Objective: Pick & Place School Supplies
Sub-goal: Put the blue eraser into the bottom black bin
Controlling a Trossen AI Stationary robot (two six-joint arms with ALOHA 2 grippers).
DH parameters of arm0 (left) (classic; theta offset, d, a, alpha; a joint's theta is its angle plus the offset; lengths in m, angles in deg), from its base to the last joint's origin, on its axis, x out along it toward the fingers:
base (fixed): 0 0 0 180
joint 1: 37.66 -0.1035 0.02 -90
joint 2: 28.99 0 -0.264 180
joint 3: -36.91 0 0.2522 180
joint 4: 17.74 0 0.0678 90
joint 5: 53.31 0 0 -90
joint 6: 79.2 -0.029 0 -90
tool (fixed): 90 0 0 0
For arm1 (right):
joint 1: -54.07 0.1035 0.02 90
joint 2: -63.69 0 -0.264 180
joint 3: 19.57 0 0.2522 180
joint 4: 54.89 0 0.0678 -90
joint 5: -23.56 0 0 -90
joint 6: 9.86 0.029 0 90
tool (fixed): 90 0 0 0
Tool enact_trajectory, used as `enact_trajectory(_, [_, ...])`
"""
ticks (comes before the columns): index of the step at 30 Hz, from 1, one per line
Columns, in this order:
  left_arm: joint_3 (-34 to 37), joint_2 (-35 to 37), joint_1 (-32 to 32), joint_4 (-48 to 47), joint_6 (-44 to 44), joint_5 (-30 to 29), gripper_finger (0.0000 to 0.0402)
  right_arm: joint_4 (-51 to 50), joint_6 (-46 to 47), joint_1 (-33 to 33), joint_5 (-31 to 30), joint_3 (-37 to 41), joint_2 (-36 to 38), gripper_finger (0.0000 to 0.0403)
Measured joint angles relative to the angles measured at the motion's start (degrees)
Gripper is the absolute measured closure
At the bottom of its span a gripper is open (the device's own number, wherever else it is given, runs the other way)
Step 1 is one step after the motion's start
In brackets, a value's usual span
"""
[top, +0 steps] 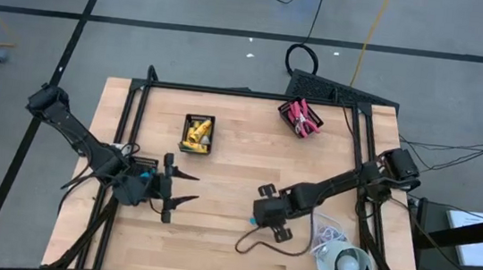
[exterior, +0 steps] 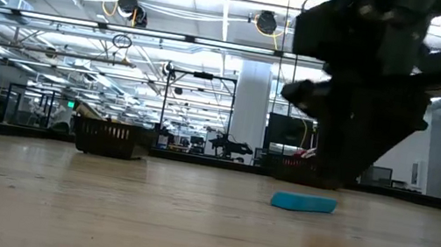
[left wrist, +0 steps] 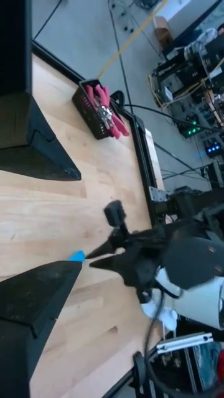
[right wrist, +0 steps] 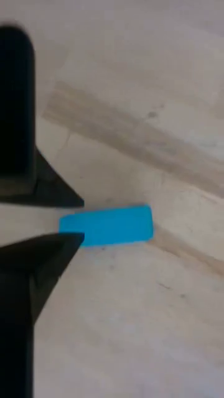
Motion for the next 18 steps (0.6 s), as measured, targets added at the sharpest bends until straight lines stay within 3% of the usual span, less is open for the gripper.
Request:
enact_trajectory(2, [0.0, 0.0, 0.0, 0.1, 0.0, 0.0, 0.0176, 0.6, 2.2, -0.9, 2.7, 0.0, -0.6, 0.0306])
enact_trajectory(10, [0.0, 0.0, 0.0, 0.0, -0.2, 0.1, 0.0176, 4.3, 3.1, -1.8, 2.9, 0.0, -0.6, 0.0153])
enact_trajectory(13, [0.0, 0.0, 0.0, 0.0, -0.3, 0.1, 0.0176, 5.4, 3.6, -2.0, 3.0, -0.1, -1.8, 0.0136])
enact_trajectory(18, [0.0, 0.0, 0.0, -0.8, -0.6, 0.0, 0.0176, 7.4, 3.8, -1.6, 6.2, -0.2, -6.4, 0.0143])
